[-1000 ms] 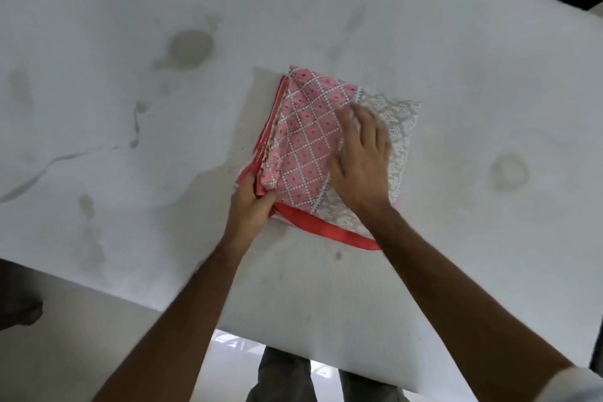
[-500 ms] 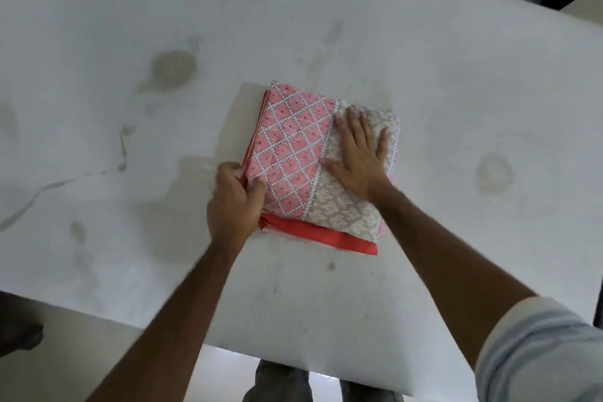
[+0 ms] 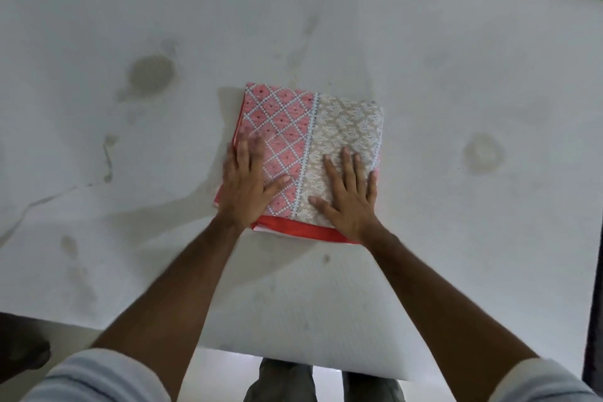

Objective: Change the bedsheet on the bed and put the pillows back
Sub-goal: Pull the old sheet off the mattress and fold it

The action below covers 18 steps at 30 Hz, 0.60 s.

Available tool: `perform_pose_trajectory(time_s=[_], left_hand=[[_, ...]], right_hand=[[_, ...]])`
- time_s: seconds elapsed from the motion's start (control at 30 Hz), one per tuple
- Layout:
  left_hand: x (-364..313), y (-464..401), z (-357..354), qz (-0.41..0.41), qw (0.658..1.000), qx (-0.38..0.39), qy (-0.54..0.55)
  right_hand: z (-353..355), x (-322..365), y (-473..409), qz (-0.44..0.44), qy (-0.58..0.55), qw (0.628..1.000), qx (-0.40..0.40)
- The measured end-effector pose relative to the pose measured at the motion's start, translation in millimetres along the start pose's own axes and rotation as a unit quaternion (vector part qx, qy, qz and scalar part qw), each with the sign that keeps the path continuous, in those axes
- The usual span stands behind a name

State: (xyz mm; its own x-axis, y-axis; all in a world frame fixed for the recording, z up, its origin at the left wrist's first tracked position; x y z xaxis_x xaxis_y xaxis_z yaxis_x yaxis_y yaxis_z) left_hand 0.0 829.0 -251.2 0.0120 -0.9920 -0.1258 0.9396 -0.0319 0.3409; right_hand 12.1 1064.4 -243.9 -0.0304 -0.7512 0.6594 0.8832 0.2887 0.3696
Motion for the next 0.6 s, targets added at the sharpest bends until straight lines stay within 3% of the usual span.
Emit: perform_pose_trajectory(time_s=[0.1,0.13,0.2,0.27,0.33,0.4,0.5,0.6], left_hand=[[-2.1,-1.9,8.0,0.12,0.977,-0.027,0.176],[-2.2,-3.1,7.9,0.158,0.962,-0.042,0.22],[-2.9,-6.9,5.6,0.209,0.942,-0.039,0.261],[0.0,-9.8,5.6,0.242,0.908,-0.001,0.342],[1.2,-11.1,12.4,0.253,0.852,0.035,0.456],[-3.8,-6.3,27.9,0.236,0.818,0.049,0.522],[-23.7,13.5,47.8,0.221,0.785,0.075,0.575],[-54.5,43.3,43.3,0.2,0.77,0.08,0.6]], right_hand=[[19.9,-5.1,9.8,0.004,-0.12,0.98,-0.158],[18.5,-14.3,12.4,-0.038,-0.17,0.96,-0.218],[15.2,-23.8,14.7,-0.175,-0.289,0.907,-0.252],[14.2,-29.6,14.6,-0.247,-0.411,0.851,-0.214],[25.4,-30.4,17.2,-0.264,-0.521,0.798,-0.152],[46.3,-23.5,22.1,-0.25,-0.603,0.755,-0.06],[81.5,-17.3,39.0,-0.262,-0.678,0.687,0.026],[97.8,-29.4,72.1,-0.253,-0.704,0.663,0.025]])
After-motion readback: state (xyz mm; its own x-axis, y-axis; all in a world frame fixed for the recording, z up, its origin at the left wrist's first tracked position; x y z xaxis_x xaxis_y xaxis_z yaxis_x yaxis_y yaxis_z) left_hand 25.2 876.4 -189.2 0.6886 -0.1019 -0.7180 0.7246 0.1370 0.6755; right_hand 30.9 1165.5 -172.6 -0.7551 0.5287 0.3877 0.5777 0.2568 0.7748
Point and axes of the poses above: each hand's wrist, its own y-axis away from the middle knuckle, its own z-axis out of the back of the hand, x = y × z, the point moved 1 cm from there along -y, towards the middle knuckle, and after that the axes turned 15 degrees about -y, right-handed, at the moved point
